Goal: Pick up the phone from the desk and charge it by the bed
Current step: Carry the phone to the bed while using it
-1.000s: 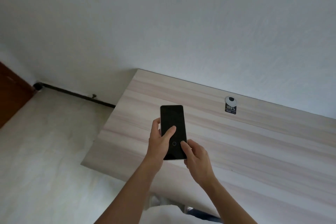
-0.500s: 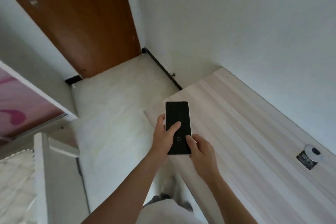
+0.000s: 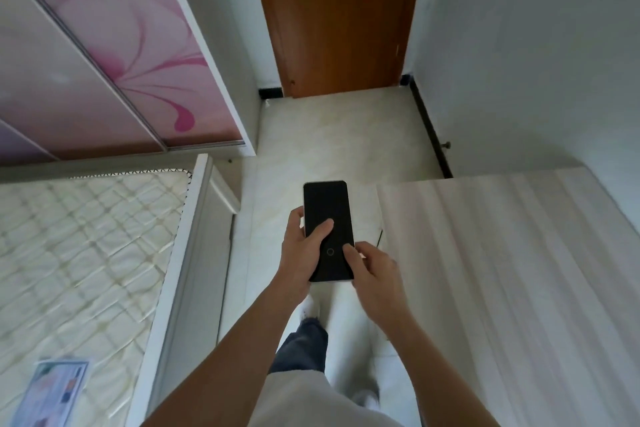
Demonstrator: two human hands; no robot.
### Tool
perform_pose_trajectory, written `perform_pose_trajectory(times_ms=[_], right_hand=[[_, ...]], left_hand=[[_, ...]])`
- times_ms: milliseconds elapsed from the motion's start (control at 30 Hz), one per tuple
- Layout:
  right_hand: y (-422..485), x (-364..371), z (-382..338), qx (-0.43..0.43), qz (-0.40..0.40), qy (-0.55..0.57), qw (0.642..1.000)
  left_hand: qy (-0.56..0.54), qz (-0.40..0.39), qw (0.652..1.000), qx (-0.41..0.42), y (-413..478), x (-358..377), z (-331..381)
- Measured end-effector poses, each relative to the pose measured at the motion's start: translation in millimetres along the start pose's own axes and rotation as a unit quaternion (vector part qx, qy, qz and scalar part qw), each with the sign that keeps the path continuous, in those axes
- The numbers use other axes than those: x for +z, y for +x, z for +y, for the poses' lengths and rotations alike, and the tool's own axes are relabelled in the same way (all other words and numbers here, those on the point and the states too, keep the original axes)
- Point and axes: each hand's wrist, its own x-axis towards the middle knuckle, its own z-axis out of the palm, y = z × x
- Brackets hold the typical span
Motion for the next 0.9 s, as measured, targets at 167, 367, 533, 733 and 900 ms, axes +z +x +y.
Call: perform_pose_trajectory(times_ms=[167,367,533,733,900], right_hand=[[36.7,27.1,-11.0,-0.010,-0.042,-0.024,0.999],[108.6,62.9,-37.2,-0.024,-0.074,-0.043,0.996],[184.8,96.3,-76.1,-0.027,-0.084,-0.055,0.995],[273.1,142.2,-117.7,-0.028,-0.078,-0.059,0.995],[325.2,174.0,-130.7,-0.026,-0.093,-0.063,0.993]], left_hand=[[-0.031,0.046,0.998,0.015,26.7,-27.7,6.6],[-0.053,0.057,0.997,0.013,97.4,-58.4,31.2],[-0.074,0.056,0.996,0.010,175.9,-86.5,70.1],[-0.069,0.053,0.996,0.023,263.1,-122.5,118.9],[-0.059,0.059,0.996,0.027,315.0,-145.4,143.7]])
